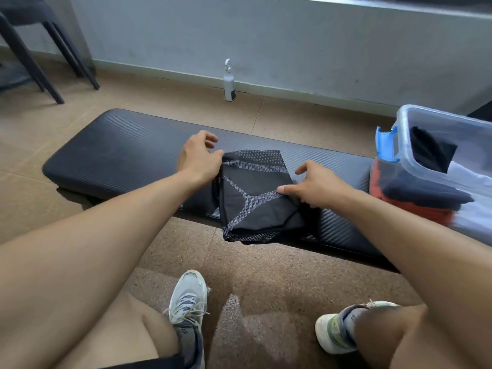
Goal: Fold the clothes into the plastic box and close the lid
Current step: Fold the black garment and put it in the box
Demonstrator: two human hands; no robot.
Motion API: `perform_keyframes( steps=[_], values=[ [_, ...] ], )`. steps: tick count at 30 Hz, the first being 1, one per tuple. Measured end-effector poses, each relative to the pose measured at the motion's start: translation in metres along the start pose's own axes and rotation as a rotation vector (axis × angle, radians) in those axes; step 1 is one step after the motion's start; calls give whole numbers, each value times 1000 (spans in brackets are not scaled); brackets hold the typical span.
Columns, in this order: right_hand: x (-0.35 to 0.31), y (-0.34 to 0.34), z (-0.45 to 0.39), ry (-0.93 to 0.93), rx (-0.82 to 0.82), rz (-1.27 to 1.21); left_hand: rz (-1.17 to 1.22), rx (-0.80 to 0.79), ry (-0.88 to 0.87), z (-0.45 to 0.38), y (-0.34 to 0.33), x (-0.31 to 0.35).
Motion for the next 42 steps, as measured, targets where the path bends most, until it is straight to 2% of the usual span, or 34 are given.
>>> perform_keyframes(
  steps=[3, 5, 7, 9, 11, 13, 15, 18, 20, 27, 32, 35, 38, 42],
  values=[
    [0, -4, 3, -6, -97, 25, -150, -95, -380, 17, 1, 30],
    [-2, -4, 6, 4, -117, 119, -233, -228, -542, 30, -5, 40],
    [-12, 5, 14, 93, 8, 255, -304, -415, -532, 39, -14, 37],
    [-32, 13, 31, 328, 82, 290, -360, -519, -503, 42, -18, 31],
    [-49, 2, 55, 565, -76, 289, -342, -533, -490, 42, -17, 28],
    [-46, -24, 70, 681, -163, 505, -300, -544, -464, 42, -13, 29],
    [-36, -46, 72, 737, -43, 690, -284, -548, -450, 41, -11, 28],
    [-31, -58, 69, 794, 165, 694, -272, -555, -441, 41, -8, 25],
    [-30, -59, 68, 811, 217, 673, -263, -570, -432, 41, -6, 21],
    [-30, -57, 69, 827, 218, 619, -177, -675, -378, 50, 1, 15],
    [-25, -54, 66, 815, 155, 564, -331, -805, -421, 67, -1, 9],
    [-25, -47, 62, 786, 130, 504, -484, -889, -526, 80, -9, 6],
    [-26, -36, 57, 702, 127, 391, -545, -863, -609, 86, -14, 8],
    [-31, -19, 49, 518, -20, 204, -389, -726, -639, 85, -14, 12]
  ],
)
Point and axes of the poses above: each hand's wrist, its own z-axis away from the middle knuckle, its own y-axis out of the back of the hand, x = y × z, the point moved 5 cm from there along -z, towards the middle knuckle, and after that the axes turned 3 degrees about z, right-handed, at the moved point
